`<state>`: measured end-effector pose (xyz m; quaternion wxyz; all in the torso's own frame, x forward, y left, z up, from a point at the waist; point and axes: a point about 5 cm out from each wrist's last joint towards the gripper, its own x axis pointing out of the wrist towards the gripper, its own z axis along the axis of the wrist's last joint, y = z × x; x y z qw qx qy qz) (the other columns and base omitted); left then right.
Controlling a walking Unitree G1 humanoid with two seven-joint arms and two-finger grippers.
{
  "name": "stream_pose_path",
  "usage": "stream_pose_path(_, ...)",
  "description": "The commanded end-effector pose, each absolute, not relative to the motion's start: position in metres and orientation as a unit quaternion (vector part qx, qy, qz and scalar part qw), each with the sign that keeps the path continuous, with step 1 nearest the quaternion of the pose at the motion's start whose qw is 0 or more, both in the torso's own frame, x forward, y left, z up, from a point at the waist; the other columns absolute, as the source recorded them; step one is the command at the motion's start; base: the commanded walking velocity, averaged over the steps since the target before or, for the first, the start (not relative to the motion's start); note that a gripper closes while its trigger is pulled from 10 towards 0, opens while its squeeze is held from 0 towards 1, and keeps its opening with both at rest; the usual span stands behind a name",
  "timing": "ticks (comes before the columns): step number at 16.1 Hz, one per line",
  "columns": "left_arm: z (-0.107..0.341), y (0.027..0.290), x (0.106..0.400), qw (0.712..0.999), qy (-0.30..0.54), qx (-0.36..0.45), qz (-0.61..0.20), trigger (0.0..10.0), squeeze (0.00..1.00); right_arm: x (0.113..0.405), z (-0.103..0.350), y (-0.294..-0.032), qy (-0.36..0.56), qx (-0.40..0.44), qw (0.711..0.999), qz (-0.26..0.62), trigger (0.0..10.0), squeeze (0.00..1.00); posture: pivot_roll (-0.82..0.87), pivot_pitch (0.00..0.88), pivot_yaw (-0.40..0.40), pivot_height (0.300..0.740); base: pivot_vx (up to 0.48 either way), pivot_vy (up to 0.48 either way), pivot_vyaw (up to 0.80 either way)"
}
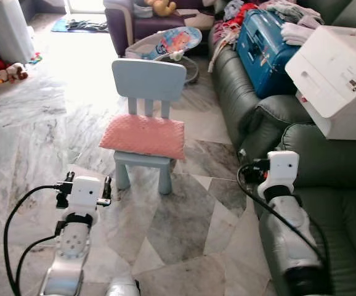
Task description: Move the pillow to the sofa
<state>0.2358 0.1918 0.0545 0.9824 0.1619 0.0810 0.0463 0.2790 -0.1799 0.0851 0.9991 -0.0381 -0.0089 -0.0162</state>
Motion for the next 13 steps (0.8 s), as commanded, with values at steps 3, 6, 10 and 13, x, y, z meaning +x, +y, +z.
stream_pose_path(3,0.066,0.179,0.253,0.979,0.045,0.197,0.020,10.0,0.00,0.279,0.077,-0.170,-0.002,-0.026,0.999,-0.024,10.0,0.00,0.05,0.000,-0.044,0.740,0.000,0.000,0.00)
stream_pose_path(6,0.075,0.172,0.265,0.976,0.034,0.213,-0.006,10.0,0.00,0.278,0.071,-0.182,0.002,0.001,0.998,-0.059,10.0,0.00,0.05,0.000,0.017,0.740,0.000,0.000,0.00)
stream_pose_path(10,0.069,0.163,0.274,0.974,0.048,0.220,-0.027,10.0,0.00,0.273,0.066,-0.191,-0.005,-0.027,0.996,-0.086,10.0,0.00,0.02,0.000,0.104,0.740,0.000,0.000,0.00)
stream_pose_path(13,0.066,0.156,0.272,0.975,0.054,0.212,-0.040,10.0,0.00,0.263,0.058,-0.196,0.006,-0.024,0.994,-0.104,10.0,0.00,-0.01,0.000,0.114,0.740,0.000,0.000,0.00)
